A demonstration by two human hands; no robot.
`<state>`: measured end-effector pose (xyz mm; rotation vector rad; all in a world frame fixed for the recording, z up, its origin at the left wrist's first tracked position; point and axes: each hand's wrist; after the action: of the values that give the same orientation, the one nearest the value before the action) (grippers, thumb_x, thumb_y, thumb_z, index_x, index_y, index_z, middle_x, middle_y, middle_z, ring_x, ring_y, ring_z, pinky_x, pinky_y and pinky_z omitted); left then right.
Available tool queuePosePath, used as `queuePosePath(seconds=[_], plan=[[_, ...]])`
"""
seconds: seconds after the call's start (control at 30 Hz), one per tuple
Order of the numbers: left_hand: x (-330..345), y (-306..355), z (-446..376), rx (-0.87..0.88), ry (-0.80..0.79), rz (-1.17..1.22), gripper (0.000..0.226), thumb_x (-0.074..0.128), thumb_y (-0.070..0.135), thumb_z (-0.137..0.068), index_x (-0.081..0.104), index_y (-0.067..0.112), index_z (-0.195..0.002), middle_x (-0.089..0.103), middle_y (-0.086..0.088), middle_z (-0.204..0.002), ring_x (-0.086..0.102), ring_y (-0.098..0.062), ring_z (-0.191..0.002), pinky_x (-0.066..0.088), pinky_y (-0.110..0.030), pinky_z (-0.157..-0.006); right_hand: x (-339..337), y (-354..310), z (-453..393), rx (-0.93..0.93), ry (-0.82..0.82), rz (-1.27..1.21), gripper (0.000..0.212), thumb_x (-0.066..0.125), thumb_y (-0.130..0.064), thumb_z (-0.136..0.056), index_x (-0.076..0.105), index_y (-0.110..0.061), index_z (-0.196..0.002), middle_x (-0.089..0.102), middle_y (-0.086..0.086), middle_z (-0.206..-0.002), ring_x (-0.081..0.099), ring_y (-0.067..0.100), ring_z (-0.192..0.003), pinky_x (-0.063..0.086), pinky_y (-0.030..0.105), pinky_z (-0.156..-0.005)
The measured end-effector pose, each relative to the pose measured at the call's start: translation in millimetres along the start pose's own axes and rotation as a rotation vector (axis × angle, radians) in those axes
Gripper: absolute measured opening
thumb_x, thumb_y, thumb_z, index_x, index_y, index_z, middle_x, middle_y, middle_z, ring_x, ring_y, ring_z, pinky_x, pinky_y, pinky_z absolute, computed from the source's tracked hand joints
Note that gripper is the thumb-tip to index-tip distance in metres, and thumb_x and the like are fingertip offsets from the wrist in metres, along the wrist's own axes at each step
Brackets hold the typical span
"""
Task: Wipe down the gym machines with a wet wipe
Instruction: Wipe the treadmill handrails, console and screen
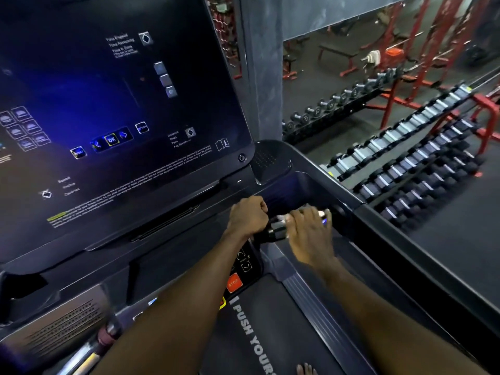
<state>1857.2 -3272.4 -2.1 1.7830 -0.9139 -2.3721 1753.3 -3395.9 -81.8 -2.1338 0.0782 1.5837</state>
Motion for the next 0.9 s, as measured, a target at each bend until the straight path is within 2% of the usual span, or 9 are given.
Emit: queuePosePath(seconds=[0.13,0.23,0.33,0.4,0.47,0.57,0.67,0.8,0.9], plan=[[2,0,3,0.053,0.012,-0.078,0.027,0.046,0.007,-0.086,0.067,0.021,-0.097,0.069,-0.002,-0.102,0.062,-0.024,-0.098,0.046,-0.036,-0.090,4,-10,8,-0.238,0.022,0.015,0.038,0.027,-0.042,-0.104,0.060,-0.022,-0.108,0.060,-0.002,-0.105,0.054,0.022,-0.107,0.031,0.047,-0.111],[1,-2,2,0.008,0.028,-0.010,0.028,0.043,0.006,-0.084,0.066,0.023,-0.087,0.070,-0.004,-0.100,0.063,-0.028,-0.096,0.051,-0.037,-0.085,-11,21,-14,-0.128,-0.053,0.087,0.058,0.012,-0.049,-0.101,0.064,-0.023,-0.101,0.065,0.001,-0.102,0.058,0.025,-0.104,0.029,0.047,-0.111],[0,-2,3,-0.017,0.029,0.031,0.030,0.042,0.004,-0.083,0.067,0.021,-0.088,0.067,-0.002,-0.096,0.062,-0.026,-0.094,0.049,-0.034,-0.079,-22,35,-38,-0.016,-0.161,0.159,0.070,0.004,-0.049,-0.096,0.068,-0.021,-0.093,0.072,0.006,-0.101,0.063,0.028,-0.103,0.032,0.044,-0.105],[-1,-2,2,-0.018,0.036,0.030,0.029,0.044,0.004,-0.084,0.067,0.020,-0.091,0.065,-0.001,-0.095,0.062,-0.025,-0.093,0.045,-0.032,-0.076,-17,24,-44,-0.001,-0.167,0.136,0.065,0.014,-0.044,-0.100,0.071,-0.014,-0.090,0.072,0.013,-0.100,0.065,0.034,-0.101,0.038,0.045,-0.099],[-1,1,2,-0.006,0.039,0.003,0.028,0.045,0.006,-0.086,0.067,0.019,-0.096,0.066,-0.002,-0.099,0.060,-0.024,-0.091,0.044,-0.032,-0.077,-6,3,-37,-0.103,-0.118,0.088,0.062,0.018,-0.040,-0.100,0.070,-0.011,-0.080,0.072,0.015,-0.086,0.066,0.037,-0.086,0.043,0.047,-0.088],[-1,2,2,-0.002,0.029,-0.027,0.026,0.045,0.008,-0.088,0.067,0.019,-0.098,0.067,-0.003,-0.101,0.059,-0.023,-0.090,0.046,-0.034,-0.078,1,-4,-18,-0.248,-0.033,0.039,0.050,0.025,-0.041,-0.102,0.062,-0.017,-0.077,0.065,0.005,-0.077,0.060,0.029,-0.076,0.044,0.044,-0.084],[-2,-1,3,-0.038,0.035,0.019,0.029,0.044,0.005,-0.084,0.067,0.020,-0.093,0.068,-0.004,-0.099,0.061,-0.025,-0.091,0.050,-0.035,-0.081,-5,30,-17,-0.199,0.046,0.016,0.046,0.026,-0.040,-0.104,0.064,-0.018,-0.090,0.063,0.002,-0.087,0.059,0.027,-0.087,0.042,0.042,-0.089],[-4,2,5,-0.059,0.037,0.061,0.031,0.044,0.003,-0.082,0.069,0.020,-0.092,0.068,-0.001,-0.097,0.063,-0.024,-0.092,0.051,-0.034,-0.082,5,37,-8,0.053,0.141,-0.153,0.055,0.021,-0.039,-0.105,0.065,-0.008,-0.118,0.065,0.010,-0.114,0.057,0.031,-0.111,0.042,0.044,-0.104],[-4,4,6,-0.053,0.029,0.041,0.030,0.045,0.004,-0.084,0.069,0.019,-0.094,0.069,-0.003,-0.099,0.063,-0.024,-0.093,0.052,-0.037,-0.084,19,-2,14,0.297,0.231,-0.386,0.059,0.026,-0.034,-0.105,0.050,0.009,-0.138,0.044,0.025,-0.148,0.033,0.041,-0.143,0.028,0.047,-0.119]])
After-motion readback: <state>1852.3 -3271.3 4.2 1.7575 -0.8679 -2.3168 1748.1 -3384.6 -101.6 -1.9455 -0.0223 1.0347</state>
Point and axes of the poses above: each hand's wrist, its own z-axis away from the middle knuckle, its own x-axis out of the palm, y = z × x
